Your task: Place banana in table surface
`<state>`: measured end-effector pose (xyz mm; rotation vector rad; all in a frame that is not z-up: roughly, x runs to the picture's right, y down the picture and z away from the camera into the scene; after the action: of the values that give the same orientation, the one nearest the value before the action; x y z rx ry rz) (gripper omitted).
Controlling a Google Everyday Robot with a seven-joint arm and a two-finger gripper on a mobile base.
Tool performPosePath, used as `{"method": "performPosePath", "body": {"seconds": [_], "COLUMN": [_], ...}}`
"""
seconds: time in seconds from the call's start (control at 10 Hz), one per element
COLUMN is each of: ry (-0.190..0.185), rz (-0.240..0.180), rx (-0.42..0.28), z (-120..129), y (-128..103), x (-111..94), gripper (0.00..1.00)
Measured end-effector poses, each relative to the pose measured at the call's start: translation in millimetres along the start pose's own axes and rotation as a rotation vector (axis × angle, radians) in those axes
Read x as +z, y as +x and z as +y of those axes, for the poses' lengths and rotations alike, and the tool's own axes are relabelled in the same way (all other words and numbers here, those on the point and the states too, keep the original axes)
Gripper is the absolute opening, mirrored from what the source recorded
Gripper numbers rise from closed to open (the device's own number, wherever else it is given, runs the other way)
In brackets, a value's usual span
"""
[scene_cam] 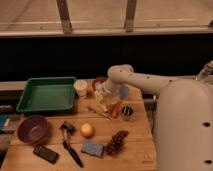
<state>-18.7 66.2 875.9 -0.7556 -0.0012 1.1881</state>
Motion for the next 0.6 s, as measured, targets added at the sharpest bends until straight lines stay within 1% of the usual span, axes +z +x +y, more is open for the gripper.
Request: {"method": "performPosePath", "body": {"seconds": [0.2, 0.6], "ry": [0.014, 0.014], "rz": [-0.009, -0.008], "rx": [0.003, 0.003], "z": [-3.0, -2.9], "y": [-0.3, 0.0], "x": [-3.9, -3.3], "gripper": [0.63, 0.63]}}
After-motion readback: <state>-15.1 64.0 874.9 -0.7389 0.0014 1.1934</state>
